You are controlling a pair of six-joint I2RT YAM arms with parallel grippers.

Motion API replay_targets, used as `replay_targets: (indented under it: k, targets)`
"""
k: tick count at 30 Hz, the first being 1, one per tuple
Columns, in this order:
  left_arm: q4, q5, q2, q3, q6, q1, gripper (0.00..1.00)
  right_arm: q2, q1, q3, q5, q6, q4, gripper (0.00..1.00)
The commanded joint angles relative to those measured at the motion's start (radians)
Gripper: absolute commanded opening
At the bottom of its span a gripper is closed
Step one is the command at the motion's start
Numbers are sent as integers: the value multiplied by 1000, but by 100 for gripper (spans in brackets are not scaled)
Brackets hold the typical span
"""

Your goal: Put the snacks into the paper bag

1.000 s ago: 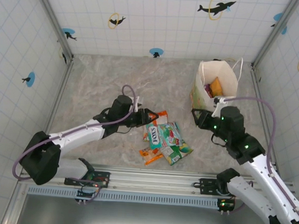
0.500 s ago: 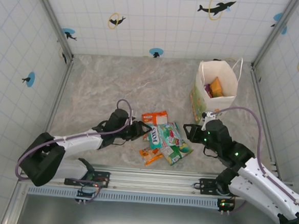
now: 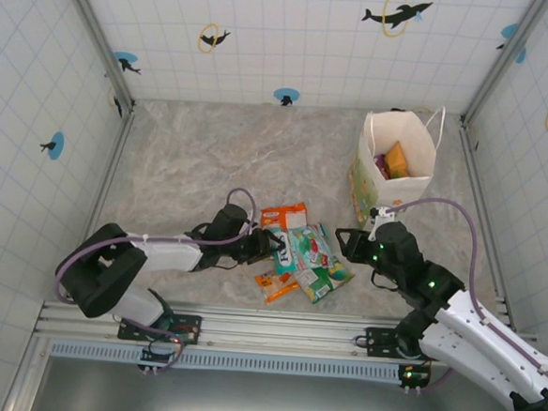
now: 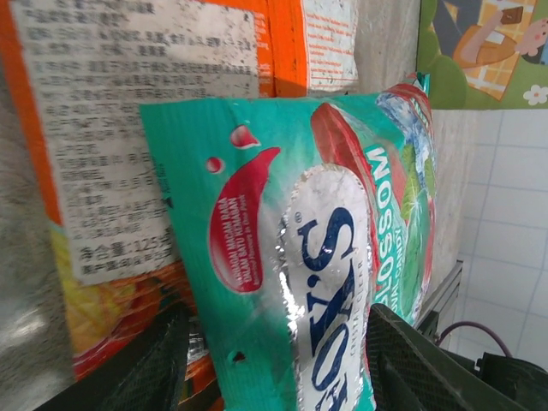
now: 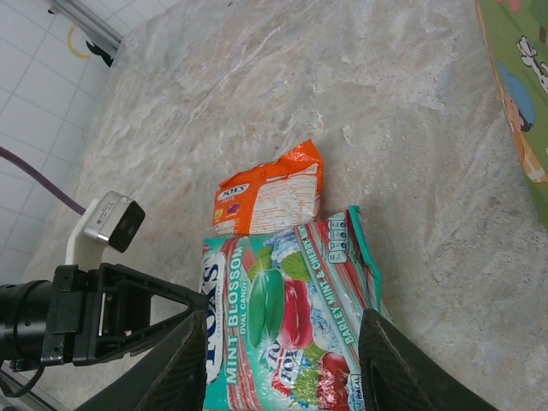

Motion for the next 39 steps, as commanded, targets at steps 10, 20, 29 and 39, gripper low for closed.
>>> replay_targets:
  k: [10, 20, 29, 39]
  targets:
    - [92, 38, 116, 100, -15, -38, 37, -39, 6, -28, 34, 12, 38, 48]
    - [-47, -1, 50, 172, 115, -39, 15, -89, 5, -25, 77, -9, 30, 48]
    - [-309, 11, -35, 362, 459, -39, 2, -89, 5, 15, 72, -207, 89, 47]
    - [-817, 18, -90, 718, 1088, -39, 0, 5, 1, 156, -89, -699, 120, 51]
